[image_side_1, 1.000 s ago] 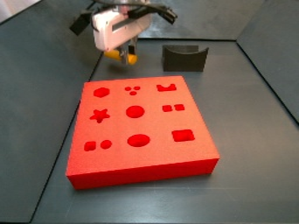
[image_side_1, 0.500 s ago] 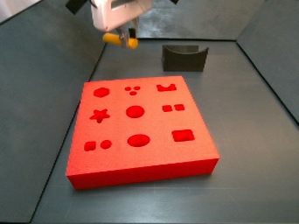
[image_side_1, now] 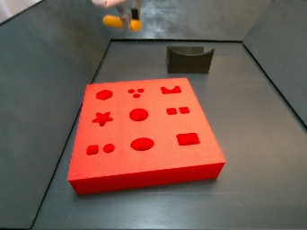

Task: Pick up the oval object. Move up. Place the oval object on the fixture. Regrasp the oval object. Move to above the board. Insert the oval object.
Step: Place the oval object on the fixture.

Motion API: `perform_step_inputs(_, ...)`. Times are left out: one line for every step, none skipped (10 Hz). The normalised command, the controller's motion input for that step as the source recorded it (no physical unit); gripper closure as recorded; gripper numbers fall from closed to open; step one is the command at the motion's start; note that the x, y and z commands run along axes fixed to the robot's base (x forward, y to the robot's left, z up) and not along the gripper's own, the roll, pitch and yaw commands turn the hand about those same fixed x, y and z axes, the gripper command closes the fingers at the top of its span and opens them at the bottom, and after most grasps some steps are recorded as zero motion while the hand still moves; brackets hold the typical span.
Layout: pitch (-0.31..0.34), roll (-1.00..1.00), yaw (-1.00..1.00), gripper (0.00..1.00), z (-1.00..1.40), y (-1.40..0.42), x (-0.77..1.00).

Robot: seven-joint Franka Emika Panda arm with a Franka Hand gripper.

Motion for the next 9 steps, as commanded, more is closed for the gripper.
perform_step_inputs(0.043,-0.01,0.01,1.00,0.76,-0.01,-0.02)
perform_step_inputs(0.051,-0.01,0.01,1.00,0.59,-0.01,-0.01)
perform_step_inputs(0.066,-0.02,0.01,1.00,0.37,-0.01,0.00)
perform_step_inputs(0.077,-0.02,0.01,1.00,0.20,-0.01,0.01)
perform_step_inputs(0.040,-0.05,-1.00,1.00,-0.25,0.46,1.00)
perform_step_inputs(0.041,-0.05,-1.00,1.00,-0.28,0.45,1.00)
perform_step_inputs(0.039,-0.06,-1.00,1.00,-0.23,0.37,1.00)
perform_step_inputs(0.042,-0.06,-1.00,1.00,-0.18,0.29,1.00)
perform_step_inputs(0.043,-0.06,-1.00,1.00,-0.16,0.26,1.00)
